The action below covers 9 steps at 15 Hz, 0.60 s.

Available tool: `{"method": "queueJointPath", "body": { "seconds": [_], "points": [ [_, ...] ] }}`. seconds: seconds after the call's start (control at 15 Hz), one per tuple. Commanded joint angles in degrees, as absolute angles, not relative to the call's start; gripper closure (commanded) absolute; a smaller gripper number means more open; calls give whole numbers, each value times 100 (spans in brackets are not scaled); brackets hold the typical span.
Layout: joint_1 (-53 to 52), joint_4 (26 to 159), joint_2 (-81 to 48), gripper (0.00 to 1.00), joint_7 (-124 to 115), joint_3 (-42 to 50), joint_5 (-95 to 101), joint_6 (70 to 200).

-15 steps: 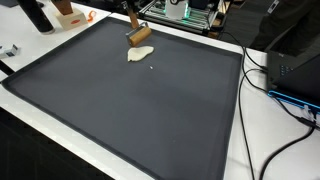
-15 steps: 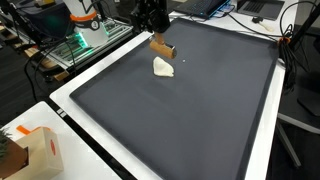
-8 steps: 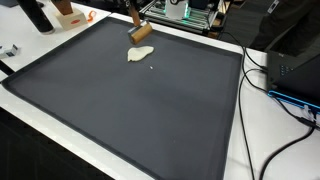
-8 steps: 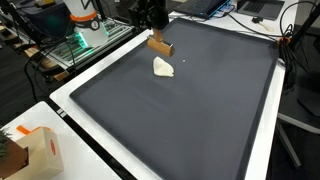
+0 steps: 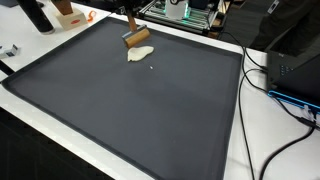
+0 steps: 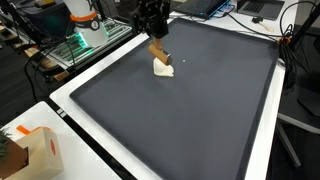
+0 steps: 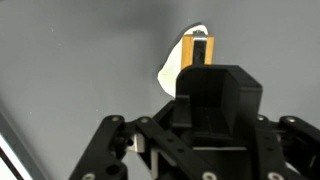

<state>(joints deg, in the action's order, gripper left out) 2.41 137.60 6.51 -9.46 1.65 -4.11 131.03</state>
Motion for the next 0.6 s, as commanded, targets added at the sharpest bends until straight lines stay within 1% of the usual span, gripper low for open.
{"method": "queueJointPath", "body": {
  "seconds": [0.0, 0.27, 0.53],
  "points": [
    [288, 13515, 336, 79, -2497, 1, 258, 13049],
    [234, 13329, 150, 79, -4171, -46, 1020, 12724],
    [163, 13124, 29, 79, -5555, -43, 1585, 12109]
  ]
}}
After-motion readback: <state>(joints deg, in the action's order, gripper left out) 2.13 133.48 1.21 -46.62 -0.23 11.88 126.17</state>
